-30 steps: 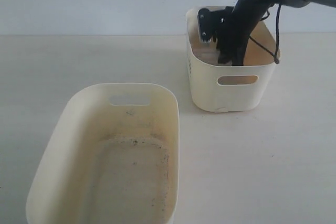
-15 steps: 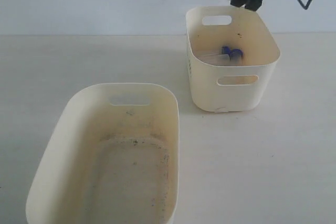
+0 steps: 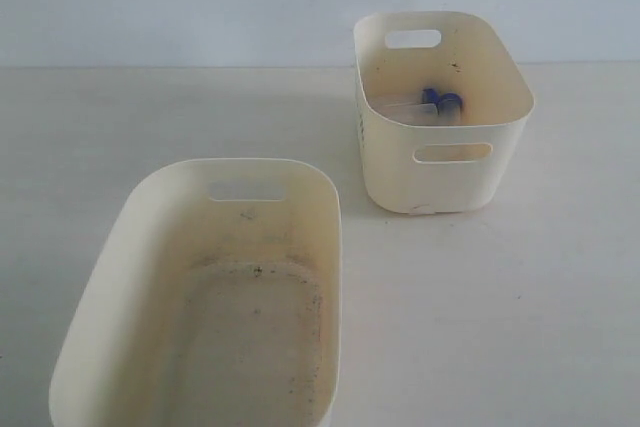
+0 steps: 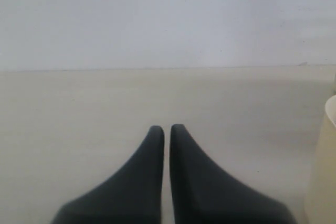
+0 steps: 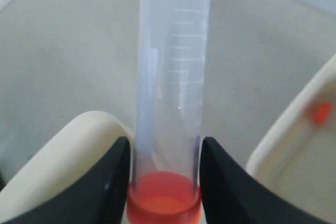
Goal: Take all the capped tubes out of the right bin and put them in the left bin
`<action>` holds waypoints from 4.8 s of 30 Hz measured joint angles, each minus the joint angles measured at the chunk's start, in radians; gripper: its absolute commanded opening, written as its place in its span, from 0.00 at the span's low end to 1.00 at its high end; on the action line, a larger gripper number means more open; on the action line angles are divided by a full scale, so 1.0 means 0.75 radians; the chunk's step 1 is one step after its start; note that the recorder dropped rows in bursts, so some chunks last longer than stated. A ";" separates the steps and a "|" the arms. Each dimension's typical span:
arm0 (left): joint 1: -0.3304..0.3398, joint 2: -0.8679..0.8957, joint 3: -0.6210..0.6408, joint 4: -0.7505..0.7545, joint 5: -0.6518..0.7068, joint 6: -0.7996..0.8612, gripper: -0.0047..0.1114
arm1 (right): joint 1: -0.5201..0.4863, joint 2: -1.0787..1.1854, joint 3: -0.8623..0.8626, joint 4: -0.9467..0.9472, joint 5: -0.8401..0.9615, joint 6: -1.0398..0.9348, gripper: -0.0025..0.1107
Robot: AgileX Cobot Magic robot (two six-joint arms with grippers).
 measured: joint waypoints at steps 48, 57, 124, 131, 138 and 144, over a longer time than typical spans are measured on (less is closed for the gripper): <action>0.000 0.000 0.000 0.000 0.000 0.000 0.08 | 0.375 -0.066 0.305 -0.718 -0.236 0.192 0.02; 0.000 0.000 0.000 0.000 0.000 0.000 0.08 | -0.040 0.233 -0.072 -0.559 -0.055 -0.187 0.02; 0.000 0.000 0.000 0.000 0.000 0.000 0.08 | -0.043 0.962 -0.276 -0.644 -0.676 -1.422 0.55; 0.000 0.000 0.000 0.000 0.000 0.000 0.08 | -0.043 0.986 -0.276 -0.656 -0.696 -1.422 0.55; 0.000 0.000 0.000 0.000 0.000 0.000 0.08 | -0.043 0.988 -0.287 -0.662 -0.691 -1.415 0.55; 0.000 0.000 0.000 0.000 0.000 0.000 0.08 | -0.043 0.988 -0.287 -0.690 -0.655 -1.415 0.53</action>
